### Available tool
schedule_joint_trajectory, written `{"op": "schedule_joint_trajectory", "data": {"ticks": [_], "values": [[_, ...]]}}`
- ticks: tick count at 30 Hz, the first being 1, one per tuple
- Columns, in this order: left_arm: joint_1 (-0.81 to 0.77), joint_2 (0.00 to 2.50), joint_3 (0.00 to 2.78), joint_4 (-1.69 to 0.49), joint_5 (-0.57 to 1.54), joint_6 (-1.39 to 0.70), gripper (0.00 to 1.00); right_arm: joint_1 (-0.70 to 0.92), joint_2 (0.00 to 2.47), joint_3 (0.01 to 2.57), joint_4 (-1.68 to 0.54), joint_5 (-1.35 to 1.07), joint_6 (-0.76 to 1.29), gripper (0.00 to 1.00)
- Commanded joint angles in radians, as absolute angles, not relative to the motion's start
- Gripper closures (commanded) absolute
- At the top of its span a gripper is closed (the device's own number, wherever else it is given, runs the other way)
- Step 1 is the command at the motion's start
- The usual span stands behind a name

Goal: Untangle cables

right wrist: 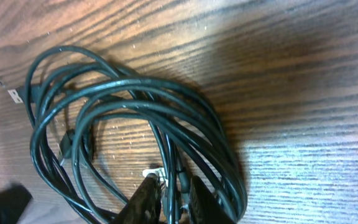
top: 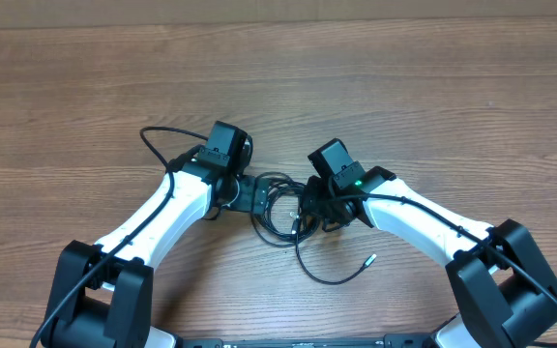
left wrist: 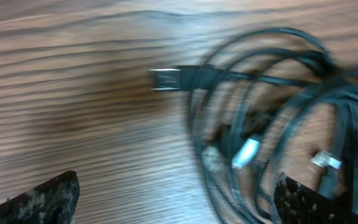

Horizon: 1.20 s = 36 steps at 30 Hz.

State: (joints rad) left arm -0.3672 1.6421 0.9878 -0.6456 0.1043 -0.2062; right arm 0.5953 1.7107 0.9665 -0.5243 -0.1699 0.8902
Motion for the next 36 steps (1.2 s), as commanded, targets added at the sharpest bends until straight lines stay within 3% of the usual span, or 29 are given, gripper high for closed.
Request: {"op": "schedule_joint_trajectory", "data": {"ticks": [1, 8, 14, 26, 33, 35, 36], "values": [[-0.374, 1.631, 0.984, -0.642, 0.236, -0.141, 0.0, 0.582, 1.711, 0.961, -0.519, -0.131, 0.917, 0.84], [-0.375, 1.641, 0.984, -0.647, 0.237, -0.154, 0.07, 0.542, 1.711, 0.961, -0.523, -0.123, 0.92, 0.82], [-0.378, 1.672, 0.984, -0.635, 0.237, -0.165, 0.2, 0.486, 1.711, 0.961, -0.553, -0.108, 0.92, 0.79], [-0.452, 1.706, 0.984, -0.62, 0.13, -0.165, 0.2, 0.355, 1.711, 0.961, -0.749, 0.116, 0.912, 0.67], [-0.502, 1.706, 0.984, -0.614, 0.07, -0.172, 0.25, 0.284, 1.711, 0.957, -0.787, 0.134, 0.91, 0.6], [-0.507, 1.706, 0.984, -0.614, 0.061, -0.172, 0.3, 0.279, 1.711, 0.952, -0.782, 0.134, 0.913, 0.51], [-0.508, 1.706, 0.984, -0.614, 0.053, -0.172, 0.35, 0.279, 1.711, 0.947, -0.778, 0.134, 0.913, 0.38]]}}
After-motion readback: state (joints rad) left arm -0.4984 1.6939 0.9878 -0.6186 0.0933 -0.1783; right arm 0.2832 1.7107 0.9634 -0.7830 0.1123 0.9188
